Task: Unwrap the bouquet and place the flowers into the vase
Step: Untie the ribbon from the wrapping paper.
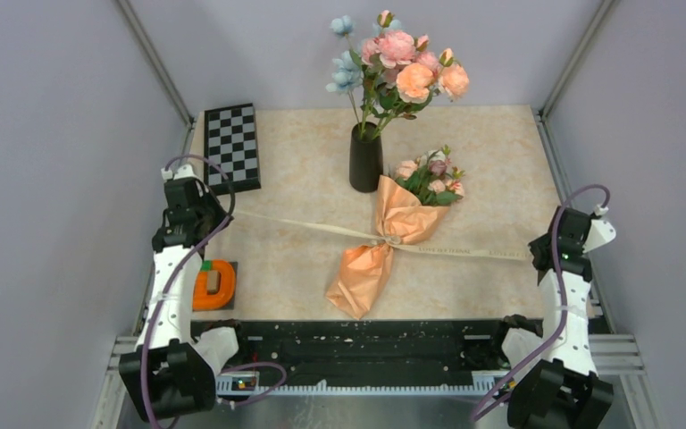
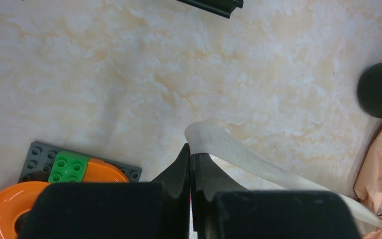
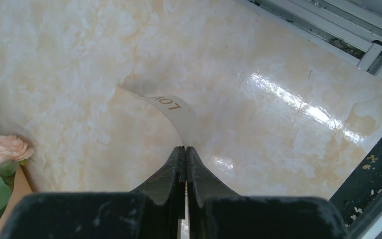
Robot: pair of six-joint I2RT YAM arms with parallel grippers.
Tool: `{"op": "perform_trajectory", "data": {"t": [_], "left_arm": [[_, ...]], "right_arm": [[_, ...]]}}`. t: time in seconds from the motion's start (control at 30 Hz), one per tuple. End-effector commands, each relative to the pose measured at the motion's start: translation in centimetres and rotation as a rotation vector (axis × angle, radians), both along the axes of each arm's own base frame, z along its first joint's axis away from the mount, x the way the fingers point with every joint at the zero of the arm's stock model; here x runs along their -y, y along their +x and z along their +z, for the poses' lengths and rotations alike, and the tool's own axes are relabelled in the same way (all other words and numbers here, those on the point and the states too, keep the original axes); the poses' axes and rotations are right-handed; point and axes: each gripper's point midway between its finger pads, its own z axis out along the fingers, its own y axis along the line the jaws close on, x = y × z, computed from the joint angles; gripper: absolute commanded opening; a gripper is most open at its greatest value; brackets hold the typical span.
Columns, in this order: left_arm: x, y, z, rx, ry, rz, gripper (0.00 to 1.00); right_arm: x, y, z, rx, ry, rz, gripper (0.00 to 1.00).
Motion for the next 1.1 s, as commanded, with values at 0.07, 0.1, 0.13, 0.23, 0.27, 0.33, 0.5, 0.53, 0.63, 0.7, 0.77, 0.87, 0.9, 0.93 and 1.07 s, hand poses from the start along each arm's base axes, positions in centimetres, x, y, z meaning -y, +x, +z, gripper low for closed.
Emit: {"op": "perform_trajectory", "data": {"t": [0.07,0.1,0.13,0.23,0.27,0.33,0.5,0.53,0.63,0.7,0.77,0.87,0.9,0.93,1.07], "left_arm": [[-1.4,0.4,2.4,0.048,0.037,-0.003,0.00],[-1.6,0.4,2.5,0.047,0.041,0.001,0.00],[-1.8,0.4,2.5,0.047,0.044,0.007,0.00],[-2.6,0.3,2.8,0.050,0.052,0.029,0.00],[-2.9,0.3,2.8,0.051,0.056,0.036,0.00],[-3.5,0.3,3.0,0.054,0.070,0.056,0.00],[-5.6,0.4,4.2,0.061,0.125,0.116,0.00],[-6.4,0.2,4.6,0.062,0.149,0.148,0.00],[-7.5,0.4,5.6,0.072,0.181,0.179,0.00],[-7.9,0.4,6.0,0.078,0.198,0.191,0.00],[-8.2,0.3,6.1,0.074,0.213,0.200,0.00],[-8.4,0.0,5.7,0.060,0.227,0.197,0.00],[-8.4,0.0,5.5,0.054,0.232,0.189,0.00],[-8.3,-0.1,5.3,0.047,0.236,0.181,0.00],[-7.9,-0.1,4.6,0.027,0.229,0.144,0.29]], "right_arm": [[1.7,0.7,3.1,0.053,-0.061,-0.028,0.00],[1.8,0.7,3.1,0.053,-0.063,-0.030,0.00],[1.9,0.6,3.1,0.053,-0.064,-0.031,0.00],[2.2,0.6,3.4,0.054,-0.071,-0.040,0.00],[2.3,0.5,3.4,0.053,-0.072,-0.042,0.00],[2.5,0.5,3.6,0.051,-0.076,-0.048,0.00],[3.7,0.4,4.2,0.057,-0.092,-0.072,0.00],[4.0,0.4,4.3,0.058,-0.095,-0.079,0.00],[4.8,0.5,4.7,0.070,-0.093,-0.095,0.00],[5.0,0.8,4.8,0.069,-0.091,-0.095,0.00],[5.1,1.1,4.8,0.069,-0.086,-0.095,0.00],[5.0,1.2,4.4,0.075,-0.073,-0.093,0.00],[4.8,1.3,4.2,0.084,-0.065,-0.088,0.00],[4.6,1.4,4.0,0.091,-0.058,-0.085,0.00],[4.1,1.6,3.5,0.105,-0.041,-0.059,0.25]]}}
